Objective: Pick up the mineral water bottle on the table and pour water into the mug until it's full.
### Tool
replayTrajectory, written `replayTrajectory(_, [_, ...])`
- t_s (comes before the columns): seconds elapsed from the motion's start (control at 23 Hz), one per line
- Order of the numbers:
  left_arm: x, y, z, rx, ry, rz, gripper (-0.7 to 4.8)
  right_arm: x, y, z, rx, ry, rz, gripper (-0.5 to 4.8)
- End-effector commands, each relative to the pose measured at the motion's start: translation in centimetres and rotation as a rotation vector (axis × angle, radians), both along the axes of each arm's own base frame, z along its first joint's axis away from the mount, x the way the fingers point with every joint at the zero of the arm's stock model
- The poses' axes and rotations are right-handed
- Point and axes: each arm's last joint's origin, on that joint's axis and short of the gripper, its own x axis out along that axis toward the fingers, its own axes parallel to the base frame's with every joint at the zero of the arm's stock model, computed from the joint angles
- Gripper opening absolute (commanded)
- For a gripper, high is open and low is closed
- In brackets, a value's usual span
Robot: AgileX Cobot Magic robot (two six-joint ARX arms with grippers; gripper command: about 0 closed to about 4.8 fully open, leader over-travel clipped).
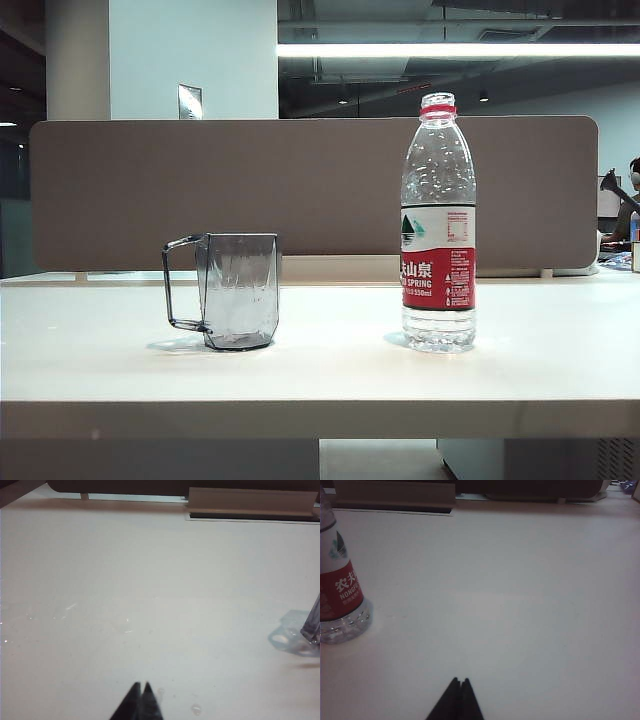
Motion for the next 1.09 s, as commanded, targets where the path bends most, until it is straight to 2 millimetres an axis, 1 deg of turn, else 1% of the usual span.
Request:
replayTrajectory(0.04, [0.0,0.0,-0.1,-0.039,0.006,-0.001,-0.05,0.0,0.0,-0.1,-0.002,-0.008,0.001,0.12])
replayTrajectory(0.35, [0.0,0.0,-0.1,-0.043,0.007,0.004,-0.05,0.0,0.0,-0.1,-0.002,-0.008,0.001,0.12])
replayTrajectory(0.52, [0.0,0.0,-0.1,-0.018,0.007,-0.001,-0.05,0.1,0.0,-0.1,-0.002,-0.008,0.001,0.12])
replayTrajectory(0.65, [0.0,-0.2,0.2,-0.02,0.003,-0.022,-0.05,0.0,0.0,-0.1,-0.002,-0.008,0.001,0.12])
replayTrajectory(0.82, [0.3,-1.7,3.3,-0.016,0.029,-0.165,-0.05,0.0,0.0,-0.1,-0.002,-0.008,0.001,0.12])
replayTrajectory(0.87, [0.5,-2.1,4.4,-0.014,0.039,-0.205,-0.05,0.0,0.0,-0.1,-0.002,-0.008,0.001,0.12])
replayTrajectory(0.91, [0.8,-2.6,5.6,-0.014,0.045,-0.248,-0.05,0.0,0.0,-0.1,-0.002,-0.008,0.001,0.12])
replayTrajectory(0.96, [1.3,-3.5,7.7,-0.015,0.049,-0.334,-0.05,0.0,0.0,-0.1,-0.002,-0.008,0.001,0.12])
replayTrajectory(1.0, [1.6,-4.1,9.0,-0.01,0.046,-0.385,-0.05,0.0,0.0,-0.1,-0.002,-0.008,0.001,0.12])
replayTrajectory(1.04, [2.1,-4.9,11.0,0.004,0.065,-0.471,-0.05,0.0,0.0,-0.1,-0.002,-0.008,0.001,0.12])
replayTrajectory(1.09, [2.4,-5.4,12.0,0.016,0.09,-0.521,-0.05,0.0,0.0,-0.1,-0.002,-0.008,0.001,0.12])
